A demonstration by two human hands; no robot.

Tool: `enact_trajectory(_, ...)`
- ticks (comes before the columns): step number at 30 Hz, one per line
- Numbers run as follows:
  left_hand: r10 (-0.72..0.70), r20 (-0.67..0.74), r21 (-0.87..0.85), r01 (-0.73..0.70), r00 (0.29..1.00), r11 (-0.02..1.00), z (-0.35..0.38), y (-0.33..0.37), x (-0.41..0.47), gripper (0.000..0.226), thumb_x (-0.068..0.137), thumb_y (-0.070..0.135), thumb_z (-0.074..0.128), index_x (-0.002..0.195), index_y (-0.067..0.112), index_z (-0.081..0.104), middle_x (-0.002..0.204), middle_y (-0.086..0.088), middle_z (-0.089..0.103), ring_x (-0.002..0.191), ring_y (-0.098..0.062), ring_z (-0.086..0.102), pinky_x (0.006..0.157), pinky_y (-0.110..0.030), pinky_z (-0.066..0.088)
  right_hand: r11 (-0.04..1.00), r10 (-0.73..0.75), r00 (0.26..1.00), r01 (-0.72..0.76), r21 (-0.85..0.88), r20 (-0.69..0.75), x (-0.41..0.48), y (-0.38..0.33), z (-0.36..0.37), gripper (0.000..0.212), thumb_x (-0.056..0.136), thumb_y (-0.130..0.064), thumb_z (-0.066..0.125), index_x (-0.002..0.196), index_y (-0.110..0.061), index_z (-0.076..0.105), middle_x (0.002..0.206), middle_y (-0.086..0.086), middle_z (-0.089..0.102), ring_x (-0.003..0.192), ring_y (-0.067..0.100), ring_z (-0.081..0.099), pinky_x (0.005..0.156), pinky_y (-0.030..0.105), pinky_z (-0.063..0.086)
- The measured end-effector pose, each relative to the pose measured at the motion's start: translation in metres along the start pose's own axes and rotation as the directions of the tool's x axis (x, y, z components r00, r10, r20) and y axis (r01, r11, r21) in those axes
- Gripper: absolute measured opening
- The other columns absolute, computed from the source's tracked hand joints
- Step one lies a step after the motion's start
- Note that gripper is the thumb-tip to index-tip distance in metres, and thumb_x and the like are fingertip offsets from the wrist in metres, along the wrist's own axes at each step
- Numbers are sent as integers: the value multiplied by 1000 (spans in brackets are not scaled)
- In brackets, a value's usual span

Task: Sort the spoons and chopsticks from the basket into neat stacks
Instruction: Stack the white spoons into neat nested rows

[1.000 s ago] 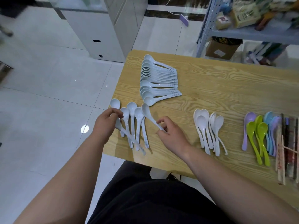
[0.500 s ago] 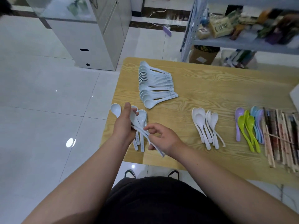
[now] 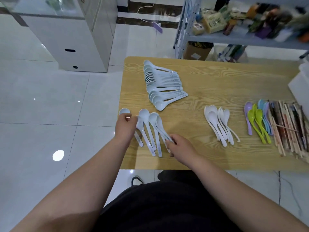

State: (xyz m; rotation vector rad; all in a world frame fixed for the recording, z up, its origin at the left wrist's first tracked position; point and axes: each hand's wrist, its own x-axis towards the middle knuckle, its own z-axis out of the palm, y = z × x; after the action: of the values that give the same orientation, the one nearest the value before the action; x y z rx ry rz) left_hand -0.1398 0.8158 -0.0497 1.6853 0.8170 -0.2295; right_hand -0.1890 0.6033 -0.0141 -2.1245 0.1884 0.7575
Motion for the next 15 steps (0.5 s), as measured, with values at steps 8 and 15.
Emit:
enact_trajectory(8, 107, -157, 534, -7, 982, 845, -16, -22, 101, 50, 83, 36, 69, 129, 21, 55, 127, -14, 51, 114, -38, 54, 88, -43, 49, 998, 52, 998, -51, -32, 28, 29, 6, -10, 20, 100, -34, 51, 101, -20, 64, 94, 6, 70, 86, 25, 67, 84, 49, 57)
enact_trajectory(15, 206, -119, 391, -145, 971, 909, -32, -29, 71, 11, 88, 17, 54, 83, 14, 44, 88, -1, 63, 82, -24, 58, 61, -33, 41, 999, -47, 991, 47, 6, 122, 57, -13, -4, 15, 101, -31, 50, 101, -27, 64, 91, -10, 73, 89, 8, 69, 87, 46, 56)
